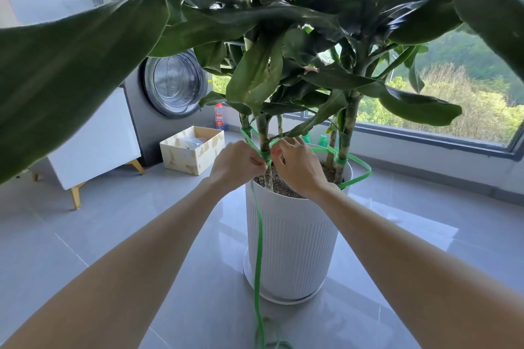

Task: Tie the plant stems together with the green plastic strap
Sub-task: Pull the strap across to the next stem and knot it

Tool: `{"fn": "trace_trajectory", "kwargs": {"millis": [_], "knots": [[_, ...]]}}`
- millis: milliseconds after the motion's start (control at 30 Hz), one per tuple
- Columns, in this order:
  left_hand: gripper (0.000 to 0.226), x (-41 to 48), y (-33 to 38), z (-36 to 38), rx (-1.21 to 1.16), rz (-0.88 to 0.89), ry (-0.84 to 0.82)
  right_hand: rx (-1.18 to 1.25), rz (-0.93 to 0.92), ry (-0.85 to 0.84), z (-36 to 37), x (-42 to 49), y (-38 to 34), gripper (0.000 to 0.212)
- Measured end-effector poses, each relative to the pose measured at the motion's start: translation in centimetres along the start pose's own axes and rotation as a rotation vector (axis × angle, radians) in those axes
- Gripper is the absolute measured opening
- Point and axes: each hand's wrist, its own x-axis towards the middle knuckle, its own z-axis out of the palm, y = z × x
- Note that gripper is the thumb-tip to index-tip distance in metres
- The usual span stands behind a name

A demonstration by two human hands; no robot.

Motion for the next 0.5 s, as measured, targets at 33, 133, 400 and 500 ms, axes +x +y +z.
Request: {"fn": "trace_trajectory", "kwargs": {"millis": [33,133,400,500], "knots": [[0.011,0.0,0.0,0.0,0.035,0.013,0.004,-0.016,-0.008,0.002,0.0,0.0,0.0,0.022],[0.016,-0.1,-0.3,0.0,0.153,0.034,0.035,-0.062,-0.043,0.018,0.3,-0.2,0.0,0.022],[0.015,-0.4,-0.7,0.2,-0.005,0.006,0.092,-0.121,-0.112,0.087,0.9,-0.6,0.1,0.015],[0.014,-0.3,-1.2,0.7,0.018,0.050,0.063,-0.114,-0.093,0.088,0.9,-0.5,0.2,0.017]]}}
